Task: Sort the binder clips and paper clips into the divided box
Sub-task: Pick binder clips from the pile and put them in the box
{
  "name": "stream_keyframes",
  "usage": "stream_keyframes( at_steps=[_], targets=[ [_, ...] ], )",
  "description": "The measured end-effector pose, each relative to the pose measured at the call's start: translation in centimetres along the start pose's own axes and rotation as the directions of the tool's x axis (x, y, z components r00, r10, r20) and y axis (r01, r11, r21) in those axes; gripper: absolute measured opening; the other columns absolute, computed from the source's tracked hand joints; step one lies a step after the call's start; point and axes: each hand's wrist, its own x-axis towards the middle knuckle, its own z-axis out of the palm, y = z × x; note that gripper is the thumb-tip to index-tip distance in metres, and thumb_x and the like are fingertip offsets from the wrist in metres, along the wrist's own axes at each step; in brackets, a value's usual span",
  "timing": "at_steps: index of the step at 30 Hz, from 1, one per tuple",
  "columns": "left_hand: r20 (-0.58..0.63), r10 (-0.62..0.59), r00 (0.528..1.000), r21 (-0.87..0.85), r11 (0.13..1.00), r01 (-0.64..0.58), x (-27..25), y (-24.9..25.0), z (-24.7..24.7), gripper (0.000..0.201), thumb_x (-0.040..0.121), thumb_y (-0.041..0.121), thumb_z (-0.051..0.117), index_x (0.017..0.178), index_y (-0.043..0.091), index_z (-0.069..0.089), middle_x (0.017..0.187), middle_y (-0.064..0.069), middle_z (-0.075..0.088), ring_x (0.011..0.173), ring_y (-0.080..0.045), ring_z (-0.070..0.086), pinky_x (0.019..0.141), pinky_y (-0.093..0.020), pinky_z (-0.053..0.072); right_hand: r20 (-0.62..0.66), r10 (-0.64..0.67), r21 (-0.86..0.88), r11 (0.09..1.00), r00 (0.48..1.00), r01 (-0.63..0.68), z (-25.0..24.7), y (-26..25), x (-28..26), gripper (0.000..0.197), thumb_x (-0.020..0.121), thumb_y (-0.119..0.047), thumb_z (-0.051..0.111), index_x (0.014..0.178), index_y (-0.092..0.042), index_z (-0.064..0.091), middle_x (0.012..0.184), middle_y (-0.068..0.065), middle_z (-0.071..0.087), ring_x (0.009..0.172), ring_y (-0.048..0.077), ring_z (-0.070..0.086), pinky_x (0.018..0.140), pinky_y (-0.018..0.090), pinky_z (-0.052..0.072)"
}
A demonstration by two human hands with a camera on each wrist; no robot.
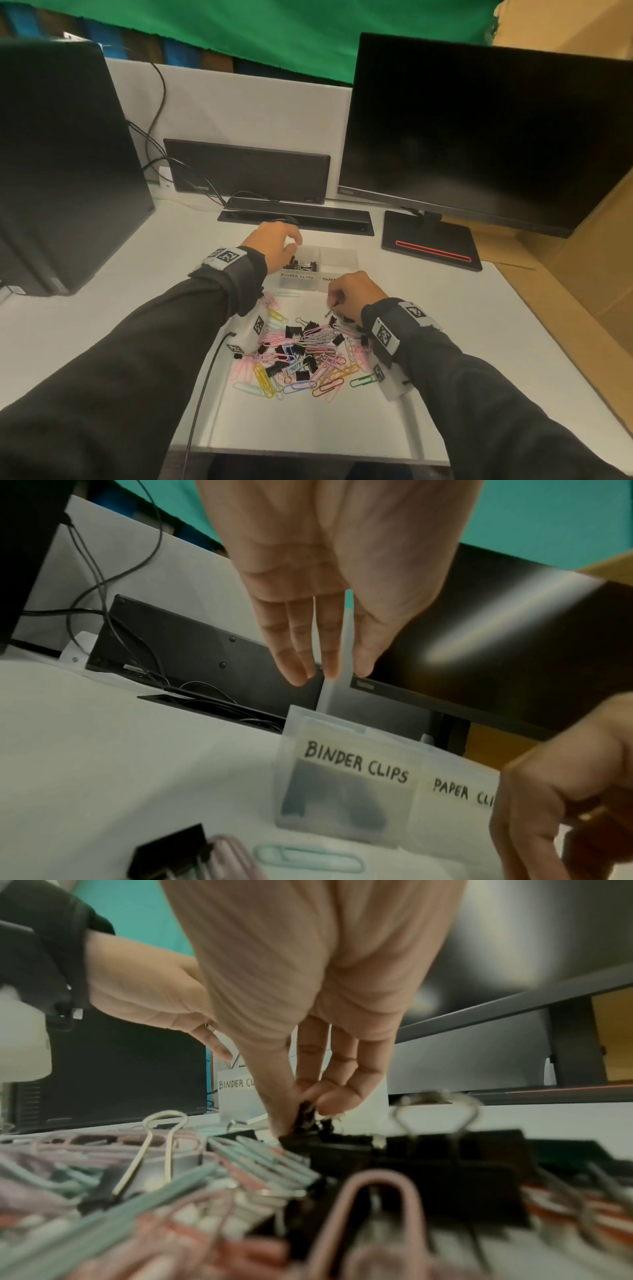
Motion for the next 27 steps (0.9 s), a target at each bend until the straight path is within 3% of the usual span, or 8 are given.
stream_keyframes(
  at_steps=[3, 6, 8, 11, 14, 17, 22, 27],
  targets=[
    [-0.052, -0.026, 0.998, -0.034, 0.999, 0.024, -1.0, -1.4, -0.9, 0.019, 0.094, 0.019, 0.053, 0.106, 0.019, 0.068, 0.129, -0.005, 0.06, 0.119, -0.026, 0.054, 0.102, -0.034, 0.041, -0.082, 0.02, 0.078, 0.997, 0.996, -0.013, -0.2, 0.0, 0.0, 0.017, 0.079, 0.001, 0.064, 0.085, -0.009, 0.075, 0.09, 0.006, 0.071, 0.08, 0.019, 0.06, 0.072, 0.021, 0.045],
    [-0.013, -0.035, 0.999, 0.03, 0.999, 0.035, -2.4, -3.2, -1.5, 0.018, 0.092, 0.02, 0.055, 0.103, 0.018, 0.069, 0.121, -0.004, 0.064, 0.111, -0.025, 0.058, 0.096, -0.034, 0.045, -0.203, 0.103, 0.326, 0.945, 0.974, -0.032, -1.1, -0.1, 0.1, 0.007, 0.076, -0.004, 0.075, 0.081, -0.009, 0.076, 0.082, 0.003, 0.071, 0.075, 0.014, 0.06, 0.068, 0.015, 0.044],
    [0.075, -0.069, 0.995, 0.084, 0.995, 0.062, -3.3, -4.2, -1.7, 0.018, 0.091, 0.02, 0.056, 0.103, 0.018, 0.069, 0.118, -0.004, 0.064, 0.106, -0.024, 0.059, 0.091, -0.031, 0.045, -0.221, 0.175, 0.544, 0.839, 0.959, -0.028, -1.9, -0.2, 0.4, 0.009, 0.073, -0.006, 0.079, 0.08, -0.009, 0.074, 0.081, 0.005, 0.073, 0.074, 0.015, 0.065, 0.07, 0.016, 0.051],
    [0.203, -0.132, 0.97, 0.154, 0.983, 0.101, -4.5, -5.0, -1.5, 0.02, 0.091, 0.021, 0.056, 0.105, 0.018, 0.07, 0.118, -0.005, 0.063, 0.103, -0.025, 0.061, 0.088, -0.03, 0.045, -0.157, 0.258, 0.829, 0.559, 0.953, -0.015, -2.8, -0.7, 1.2, 0.013, 0.073, 0.002, 0.078, 0.077, -0.007, 0.069, 0.084, 0.014, 0.072, 0.077, 0.025, 0.068, 0.076, 0.031, 0.06],
    [0.263, -0.165, 0.95, 0.174, 0.977, 0.122, -5.0, -5.6, -0.9, 0.024, 0.09, 0.019, 0.056, 0.11, 0.018, 0.069, 0.121, -0.005, 0.062, 0.106, -0.025, 0.06, 0.092, -0.032, 0.046, -0.131, 0.274, 0.904, 0.428, 0.953, 0.001, -3.3, -1.5, 2.3, 0.018, 0.075, 0.008, 0.074, 0.073, -0.008, 0.066, 0.082, 0.015, 0.07, 0.076, 0.026, 0.068, 0.073, 0.03, 0.06],
    [0.282, -0.169, 0.944, 0.17, 0.978, 0.124, -5.1, -6.0, -0.2, 0.028, 0.09, 0.013, 0.054, 0.115, 0.018, 0.067, 0.128, -0.005, 0.059, 0.114, -0.025, 0.056, 0.098, -0.034, 0.045, -0.135, 0.282, 0.892, 0.452, 0.95, -0.007, -3.1, -2.4, 3.8, 0.017, 0.075, 0.007, 0.075, 0.072, -0.008, 0.067, 0.082, 0.015, 0.07, 0.079, 0.027, 0.07, 0.076, 0.035, 0.06],
    [0.335, -0.169, 0.927, 0.16, 0.98, 0.121, -4.5, -5.6, 0.5, 0.039, 0.089, 0.007, 0.054, 0.124, 0.021, 0.061, 0.128, -0.005, 0.058, 0.114, -0.025, 0.056, 0.095, -0.032, 0.045, -0.159, 0.362, 0.807, 0.584, 0.919, -0.091, -1.9, -3.9, 6.5, 0.016, 0.074, -0.002, 0.079, 0.07, -0.015, 0.071, 0.091, 0.014, 0.074, 0.085, 0.028, 0.073, 0.082, 0.042, 0.06],
    [0.361, -0.119, 0.925, 0.148, 0.987, 0.069, -3.9, -5.5, 1.0, 0.034, 0.085, 0.01, 0.061, 0.115, 0.023, 0.069, 0.118, -0.004, 0.064, 0.103, -0.023, 0.06, 0.087, -0.03, 0.049, -0.234, 0.369, 0.596, 0.785, 0.899, -0.167, -1.3, -5.0, 6.6, 0.013, 0.083, -0.013, 0.073, 0.096, -0.011, 0.075, 0.111, 0.009, 0.07, 0.099, 0.026, 0.065, 0.091, 0.037, 0.055]
  ],
)
